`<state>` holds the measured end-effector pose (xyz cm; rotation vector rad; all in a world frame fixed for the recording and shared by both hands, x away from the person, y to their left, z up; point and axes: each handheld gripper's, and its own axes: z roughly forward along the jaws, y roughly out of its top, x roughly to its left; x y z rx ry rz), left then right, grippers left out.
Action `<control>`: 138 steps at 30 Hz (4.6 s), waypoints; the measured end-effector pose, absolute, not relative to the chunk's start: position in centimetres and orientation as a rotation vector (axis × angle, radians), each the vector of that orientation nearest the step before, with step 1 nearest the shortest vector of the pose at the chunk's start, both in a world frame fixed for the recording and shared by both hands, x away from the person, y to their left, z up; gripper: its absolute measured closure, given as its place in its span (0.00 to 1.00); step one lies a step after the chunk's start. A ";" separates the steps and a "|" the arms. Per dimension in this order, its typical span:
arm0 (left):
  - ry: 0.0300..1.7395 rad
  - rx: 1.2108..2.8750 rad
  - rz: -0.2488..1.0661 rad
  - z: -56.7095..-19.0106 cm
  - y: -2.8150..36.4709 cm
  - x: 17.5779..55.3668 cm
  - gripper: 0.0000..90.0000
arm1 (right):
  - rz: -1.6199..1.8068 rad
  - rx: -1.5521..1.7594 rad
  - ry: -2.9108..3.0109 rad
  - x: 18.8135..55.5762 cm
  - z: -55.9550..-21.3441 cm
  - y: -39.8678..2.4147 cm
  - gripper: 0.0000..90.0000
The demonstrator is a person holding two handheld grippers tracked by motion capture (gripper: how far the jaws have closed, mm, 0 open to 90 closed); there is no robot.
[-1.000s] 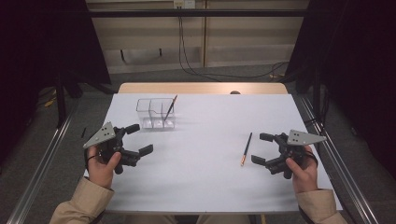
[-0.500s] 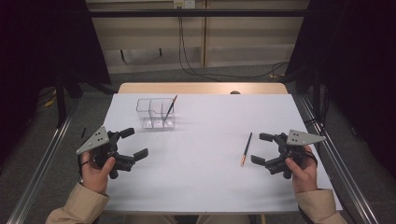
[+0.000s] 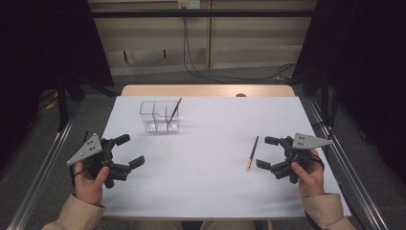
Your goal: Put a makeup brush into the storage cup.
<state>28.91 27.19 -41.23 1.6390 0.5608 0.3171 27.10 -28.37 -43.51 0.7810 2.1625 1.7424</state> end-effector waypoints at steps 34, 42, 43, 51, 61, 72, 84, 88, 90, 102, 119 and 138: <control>0.550 1.643 0.299 -41.7 26.9 29.1 0.00 | 1.683 0.861 2.127 28.3 -43.9 -28.4 0.04; 0.545 1.651 0.296 -41.8 26.6 29.4 0.00 | 1.646 0.892 2.129 28.9 -44.0 -28.4 0.04; 0.548 1.650 0.295 -41.8 26.6 29.4 0.00 | 1.638 0.894 2.132 29.0 -44.1 -28.4 0.04; 0.550 1.652 0.289 -41.8 26.4 29.5 0.00 | 1.549 0.963 2.170 29.4 -44.2 -28.3 0.04; 0.550 1.664 0.289 -41.9 26.4 29.3 0.00 | 1.542 0.945 2.175 29.6 -44.0 -28.1 0.03; 0.550 1.661 0.289 -42.0 26.5 29.5 0.00 | 1.493 0.961 2.192 30.3 -43.8 -27.7 0.03; 0.541 1.674 0.286 -42.0 26.1 29.5 0.00 | 1.406 1.033 2.233 30.3 -44.1 -27.7 0.04; 0.539 1.673 0.283 -42.0 25.9 29.5 0.00 | 1.378 1.050 2.253 30.1 -44.1 -27.6 0.04; 0.536 1.675 0.283 -42.0 25.8 29.6 0.00 | 1.372 1.058 2.261 30.1 -44.2 -27.6 0.03; 0.538 1.675 0.275 -42.1 25.7 29.7 0.00 | 1.295 1.087 2.310 30.6 -44.2 -27.2 0.04; 0.543 1.678 0.267 -42.2 25.5 30.0 0.00 | 1.040 1.205 2.483 32.6 -43.6 -25.3 0.03; 0.539 1.688 0.269 -42.3 25.5 30.0 0.00 | 0.674 1.323 2.598 33.9 -44.1 -23.3 0.10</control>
